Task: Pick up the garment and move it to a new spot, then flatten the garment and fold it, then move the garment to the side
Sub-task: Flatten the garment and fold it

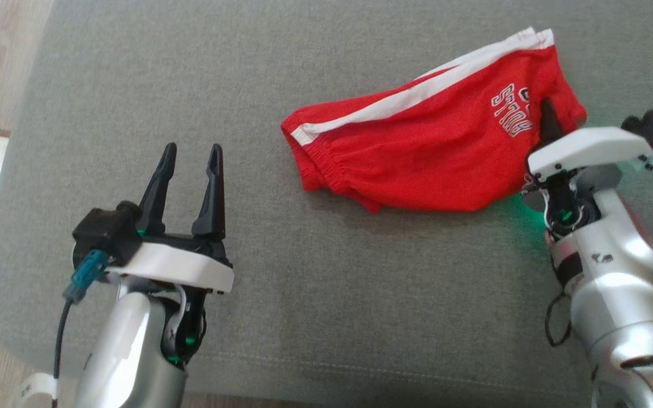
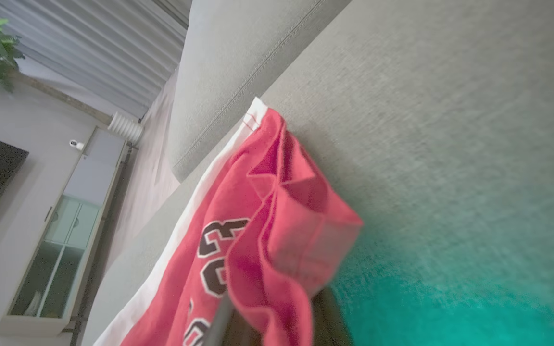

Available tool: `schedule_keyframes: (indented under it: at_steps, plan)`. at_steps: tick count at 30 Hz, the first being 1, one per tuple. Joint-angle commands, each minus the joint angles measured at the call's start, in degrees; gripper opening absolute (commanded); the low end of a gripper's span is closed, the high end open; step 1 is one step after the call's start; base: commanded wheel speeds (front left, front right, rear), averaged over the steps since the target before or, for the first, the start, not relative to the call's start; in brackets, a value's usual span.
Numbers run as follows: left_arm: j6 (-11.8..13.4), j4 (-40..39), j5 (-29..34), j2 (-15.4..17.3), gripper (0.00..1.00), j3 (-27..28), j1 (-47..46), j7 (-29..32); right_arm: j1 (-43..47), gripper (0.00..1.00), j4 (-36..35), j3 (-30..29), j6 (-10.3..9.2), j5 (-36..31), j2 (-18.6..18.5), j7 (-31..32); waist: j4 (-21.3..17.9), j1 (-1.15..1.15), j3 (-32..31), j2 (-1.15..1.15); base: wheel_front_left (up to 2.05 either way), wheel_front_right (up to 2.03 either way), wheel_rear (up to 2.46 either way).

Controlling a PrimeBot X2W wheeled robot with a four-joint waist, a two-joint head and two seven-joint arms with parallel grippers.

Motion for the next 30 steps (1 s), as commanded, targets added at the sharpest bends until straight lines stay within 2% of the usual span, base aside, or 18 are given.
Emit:
schedule_keyframes:
  at_steps: [1, 11, 14, 21, 30]
  plan:
    - [-0.18, -1.47, 0.36, 0.47, 1.0, 2.19, -0.49, -0.29, 1.78, 0.0, -0.66, 0.29, 0.4, 0.91, 1.32, -1.51, -0.95, -0.01, -1.38, 0.0, 0.0, 0.0, 0.0]
    - [0.19, -1.28, 0.4, 0.47, 1.0, 2.2, 2.38, -0.29, 8.9, 0.0, -0.39, -6.96, 0.4, 1.38, -3.12, -9.31, -3.13, -0.01, -6.17, 0.0, 0.0, 0.0, 0.0]
    - [0.48, -1.64, 0.36, 0.47, 1.0, 2.28, 3.09, -0.29, 9.95, 0.0, -0.69, -7.93, 0.4, 0.79, -3.18, -9.93, -3.62, -0.01, -6.55, 0.0, 0.0, 0.0, 0.0]
    - [0.48, -1.76, 0.2, 0.47, 1.0, 1.9, 3.58, -0.29, 9.92, 0.0, -4.35, -7.08, 0.4, -0.35, -1.71, -9.75, -3.8, -0.01, -6.78, 0.0, 0.0, 0.0, 0.0]
    - [0.53, -1.11, 0.06, 0.47, 1.0, 1.28, 3.91, -0.29, 11.03, 0.0, -15.15, -1.85, 0.4, 0.89, 0.76, -9.26, -2.11, -0.01, -8.58, 0.0, 0.0, 0.0, 0.0]
